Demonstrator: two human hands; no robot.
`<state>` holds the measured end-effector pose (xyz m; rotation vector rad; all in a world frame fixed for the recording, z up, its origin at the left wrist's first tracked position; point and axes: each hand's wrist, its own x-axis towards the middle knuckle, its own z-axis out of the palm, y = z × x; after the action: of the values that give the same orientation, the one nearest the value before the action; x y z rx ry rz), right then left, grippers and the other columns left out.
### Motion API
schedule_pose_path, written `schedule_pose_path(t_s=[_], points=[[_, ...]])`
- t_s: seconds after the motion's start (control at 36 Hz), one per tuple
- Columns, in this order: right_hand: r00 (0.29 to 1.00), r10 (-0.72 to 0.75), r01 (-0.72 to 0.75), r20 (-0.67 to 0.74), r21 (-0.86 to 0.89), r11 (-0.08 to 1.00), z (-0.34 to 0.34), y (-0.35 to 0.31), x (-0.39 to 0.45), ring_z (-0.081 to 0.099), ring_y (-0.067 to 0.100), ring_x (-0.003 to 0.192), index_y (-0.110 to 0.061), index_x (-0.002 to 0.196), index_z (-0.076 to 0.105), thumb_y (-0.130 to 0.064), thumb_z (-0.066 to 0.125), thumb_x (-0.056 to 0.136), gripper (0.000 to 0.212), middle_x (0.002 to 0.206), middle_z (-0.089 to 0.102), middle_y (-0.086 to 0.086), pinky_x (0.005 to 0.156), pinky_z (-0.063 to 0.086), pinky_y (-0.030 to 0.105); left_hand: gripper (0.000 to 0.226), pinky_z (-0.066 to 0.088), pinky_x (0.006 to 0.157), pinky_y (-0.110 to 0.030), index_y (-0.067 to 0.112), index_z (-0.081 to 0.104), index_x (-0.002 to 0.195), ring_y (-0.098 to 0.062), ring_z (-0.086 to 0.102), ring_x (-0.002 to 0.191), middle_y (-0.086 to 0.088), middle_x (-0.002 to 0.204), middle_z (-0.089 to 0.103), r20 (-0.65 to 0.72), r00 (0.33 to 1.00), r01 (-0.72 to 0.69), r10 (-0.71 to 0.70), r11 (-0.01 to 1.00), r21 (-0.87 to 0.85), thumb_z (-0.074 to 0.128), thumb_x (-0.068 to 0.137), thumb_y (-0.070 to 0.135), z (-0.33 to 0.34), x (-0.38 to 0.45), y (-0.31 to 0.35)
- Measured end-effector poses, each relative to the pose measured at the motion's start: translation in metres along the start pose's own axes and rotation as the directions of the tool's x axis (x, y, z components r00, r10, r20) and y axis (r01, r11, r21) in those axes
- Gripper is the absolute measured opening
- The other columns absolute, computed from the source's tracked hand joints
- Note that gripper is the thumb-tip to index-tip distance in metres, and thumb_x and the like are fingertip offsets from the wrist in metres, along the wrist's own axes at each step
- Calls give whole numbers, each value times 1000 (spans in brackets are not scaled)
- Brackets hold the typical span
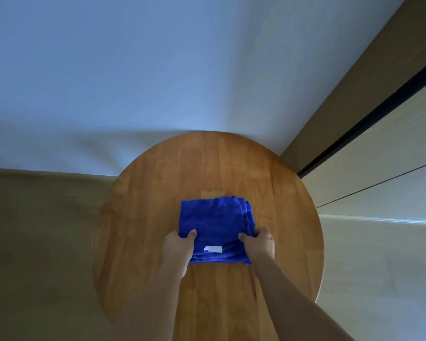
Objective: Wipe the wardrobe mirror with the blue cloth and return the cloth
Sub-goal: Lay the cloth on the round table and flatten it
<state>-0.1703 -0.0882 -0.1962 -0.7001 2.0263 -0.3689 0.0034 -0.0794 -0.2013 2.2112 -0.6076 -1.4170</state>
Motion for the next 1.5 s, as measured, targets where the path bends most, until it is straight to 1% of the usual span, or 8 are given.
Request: schedule_pose_path(t_s=[0.19, 0.31, 0.44, 0.64, 0.83, 1.0, 1.25, 1.5], points=[[977, 207, -214, 57, 180, 960, -6, -6, -3, 60, 23, 90, -6, 109, 58, -52, 40, 95, 51, 98, 63, 7, 88, 52, 43, 9, 53, 62, -32, 10, 58, 100, -25, 65, 82, -9, 95, 66, 221, 961, 242, -166, 891, -384, 52, 94, 15, 1, -6, 17], [977, -154, 111, -146, -265, 958, -6, -4, -12, 42, 22, 123, -20, 137, 40, -58, 27, 93, 60, 134, 49, 1, 101, 35, 41, 6, 46, 48, -23, 6, 56, 85, -12, 54, 54, -4, 66, 59, 374, 917, 317, -139, 823, -471, 54, 90, 5, 1, -14, 32], [753, -644, 623, 137, -465, 629, 5, -20, -36, 27, 9, 135, -30, 147, 26, -77, 26, 77, 84, 146, 34, -14, 111, 23, 32, 21, 55, 56, -26, -2, 59, 108, -18, 64, 66, -12, 81, 66, 442, 888, 369, -126, 769, -522, 53, 92, 10, 6, -20, 52], [789, -597, 608, 143, -318, 727, 17, -61, -49, 54, 15, 107, -21, 122, 55, -21, 48, 87, 36, 113, 62, -7, 102, 37, 32, 28, 54, 73, -33, 1, 67, 101, -24, 69, 85, -15, 100, 71, 499, 867, 344, -4, 729, -592, 45, 91, 14, -7, -24, 68], [926, -377, 374, 1, 140, 917, 3, -99, -51, 44, 10, 59, -16, 74, 50, -7, 36, 91, 24, 62, 49, -5, 56, 39, 27, 39, 44, 68, -20, 12, 53, 121, -13, 56, 91, -3, 116, 58, 38, 999, -32, 39, 986, -163, 43, 87, -5, -23, -17, 43], [929, -364, 367, -64, 274, 889, -10, -140, -52, 23, 9, 42, -20, 51, 26, -7, 39, 80, 35, 43, 27, -11, 42, 22, 26, 87, 37, 108, -41, 36, 1, 149, -22, 30, 138, 1, 158, 10, 147, 985, -109, 89, 985, 137, 51, 88, 1, -27, -8, 35], [905, -396, 424, -152, 315, 849, -29, -155, -52, 24, 10, 44, -22, 51, 27, -7, 39, 78, 34, 40, 26, -15, 45, 23, 27, 13, 52, 73, -35, 12, 65, 84, -24, 62, 86, -10, 97, 63, 143, 965, -258, 218, 880, 398, 69, 78, 23, -26, -11, 27], [857, -279, 386, -433, 182, 904, -86, -143, -40, 53, 22, 74, -18, 77, 64, -6, 41, 80, 27, 74, 60, -1, 66, 44, 30, 20, 41, 64, -31, 18, 64, 107, -25, 59, 87, -3, 98, 64, -298, 768, -326, 566, 747, 579, 49, 94, 24, -63, -25, 96]])
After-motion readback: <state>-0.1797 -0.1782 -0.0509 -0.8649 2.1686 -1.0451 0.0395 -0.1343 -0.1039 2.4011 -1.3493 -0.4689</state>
